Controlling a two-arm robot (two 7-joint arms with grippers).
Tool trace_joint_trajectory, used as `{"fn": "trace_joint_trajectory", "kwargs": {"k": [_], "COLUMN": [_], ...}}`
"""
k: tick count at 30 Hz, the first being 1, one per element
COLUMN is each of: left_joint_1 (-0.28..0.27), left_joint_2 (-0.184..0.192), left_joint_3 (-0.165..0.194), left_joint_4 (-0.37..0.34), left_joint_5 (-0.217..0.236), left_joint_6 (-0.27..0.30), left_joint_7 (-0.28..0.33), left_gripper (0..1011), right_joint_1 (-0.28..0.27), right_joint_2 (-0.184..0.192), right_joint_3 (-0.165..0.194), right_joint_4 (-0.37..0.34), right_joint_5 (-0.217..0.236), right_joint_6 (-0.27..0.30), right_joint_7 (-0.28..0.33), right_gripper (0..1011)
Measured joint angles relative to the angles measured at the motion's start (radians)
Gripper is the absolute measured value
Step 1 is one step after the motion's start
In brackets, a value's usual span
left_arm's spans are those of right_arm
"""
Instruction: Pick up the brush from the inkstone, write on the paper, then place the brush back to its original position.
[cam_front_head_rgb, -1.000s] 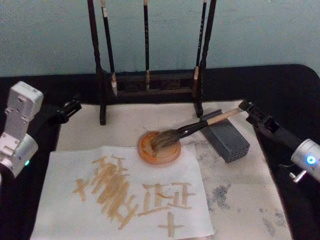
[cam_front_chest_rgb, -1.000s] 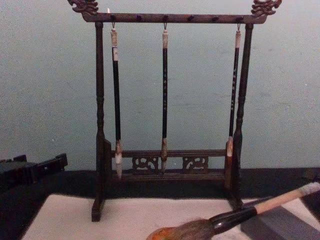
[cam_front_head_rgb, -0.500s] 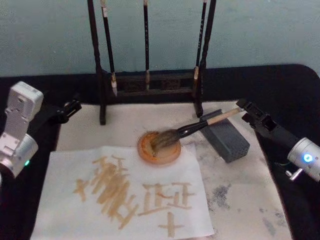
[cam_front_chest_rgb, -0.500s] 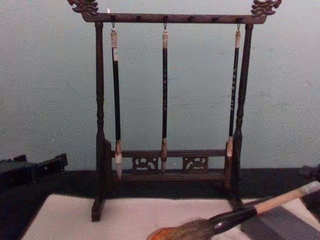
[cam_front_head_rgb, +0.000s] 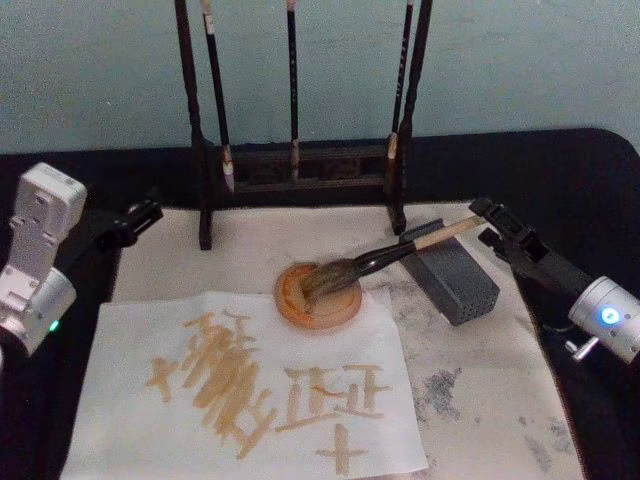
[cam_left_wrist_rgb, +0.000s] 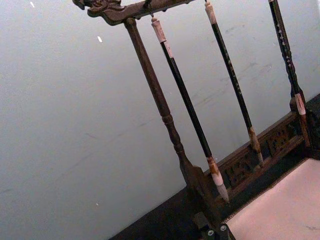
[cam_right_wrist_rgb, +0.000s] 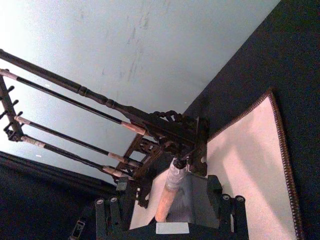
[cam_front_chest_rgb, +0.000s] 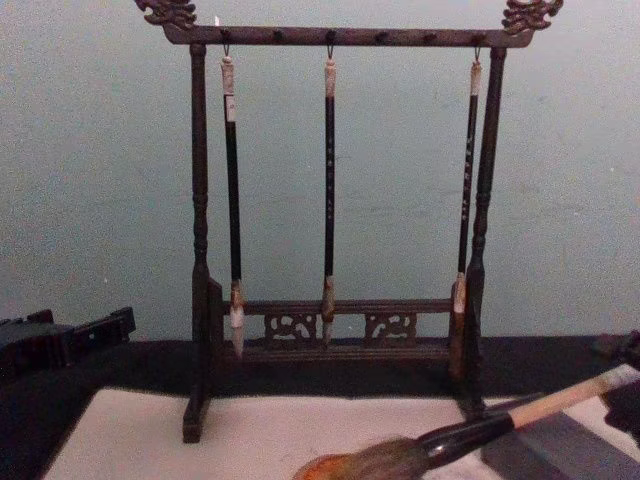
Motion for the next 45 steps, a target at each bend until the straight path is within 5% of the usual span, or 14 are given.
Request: {"fn": "trace_joint_trajectory", "kwargs": {"k": [19, 35, 45], "left_joint_1": [0.0, 0.0, 0.0], "left_joint_2": [0.0, 0.0, 0.0], "left_joint_3": [0.0, 0.0, 0.0], "left_joint_4": [0.0, 0.0, 0.0], "left_joint_5": [0.0, 0.0, 0.0], "left_joint_6": [0.0, 0.0, 0.0], "left_joint_7": [0.0, 0.0, 0.0], "left_gripper": [1002, 1002, 1002], "right_joint_1": [0.036, 0.034, 0.033], "right_joint_2": [0.012, 0.012, 0.011], "right_joint_3": [-0.043, -0.04, -0.038], "right_joint_4": [0.047, 0.045, 0.044], "right_joint_5": [0.038, 0.038, 0.037], "right_joint_6": [-0.016, -0.016, -0.016], "right_joint_7": [0.017, 0.016, 0.015], "right_gripper": [1001, 997, 744]}}
